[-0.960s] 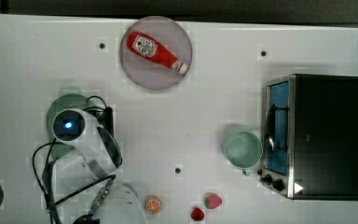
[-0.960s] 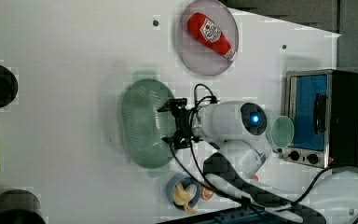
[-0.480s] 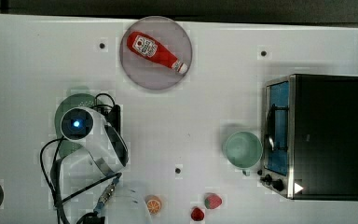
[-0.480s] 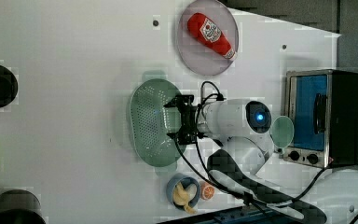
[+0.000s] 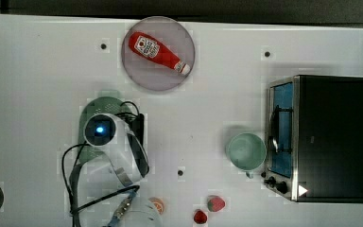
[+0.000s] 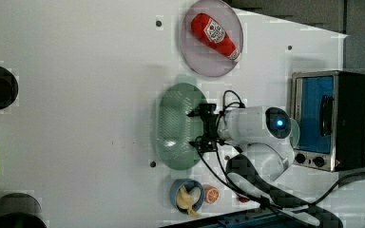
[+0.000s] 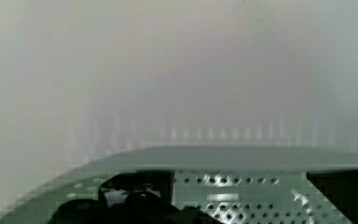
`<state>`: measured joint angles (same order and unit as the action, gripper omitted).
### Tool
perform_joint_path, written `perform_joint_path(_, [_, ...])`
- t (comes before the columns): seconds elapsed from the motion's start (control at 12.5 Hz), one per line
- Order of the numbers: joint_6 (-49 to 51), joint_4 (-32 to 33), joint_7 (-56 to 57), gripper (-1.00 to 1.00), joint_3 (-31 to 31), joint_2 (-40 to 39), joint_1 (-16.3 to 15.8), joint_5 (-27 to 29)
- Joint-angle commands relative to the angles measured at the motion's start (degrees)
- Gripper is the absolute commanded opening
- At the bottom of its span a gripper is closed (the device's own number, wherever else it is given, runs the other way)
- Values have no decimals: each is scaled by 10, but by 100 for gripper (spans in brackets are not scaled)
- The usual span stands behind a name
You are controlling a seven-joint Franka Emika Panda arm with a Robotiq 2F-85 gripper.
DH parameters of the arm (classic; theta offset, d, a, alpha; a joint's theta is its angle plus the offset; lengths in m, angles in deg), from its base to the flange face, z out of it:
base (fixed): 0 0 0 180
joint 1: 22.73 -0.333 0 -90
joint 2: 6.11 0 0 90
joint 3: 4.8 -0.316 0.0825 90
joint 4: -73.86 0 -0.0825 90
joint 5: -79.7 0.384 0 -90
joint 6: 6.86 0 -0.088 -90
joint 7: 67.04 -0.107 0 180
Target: Drag strainer left to right.
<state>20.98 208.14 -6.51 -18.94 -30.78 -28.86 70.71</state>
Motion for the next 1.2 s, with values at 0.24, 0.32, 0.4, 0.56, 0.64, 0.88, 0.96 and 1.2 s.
perform_joint_path(0.24, [4,13,76,100,52,29,17,-3])
perform_joint_path(0.32, [4,14,91,100,65,31,18,-3])
perform_joint_path(0.4, [3,16,106,100,78,32,19,-3])
perform_joint_path(0.56, [3,19,127,100,105,34,21,-3])
perform_joint_path(0.64, [4,21,136,100,119,36,22,-3])
perform_joint_path(0.88, [3,26,173,100,157,38,23,-3])
perform_joint_path(0.96, [3,27,183,100,170,38,23,-3])
perform_joint_path(1.2, [-11,26,228,100,207,38,23,-3])
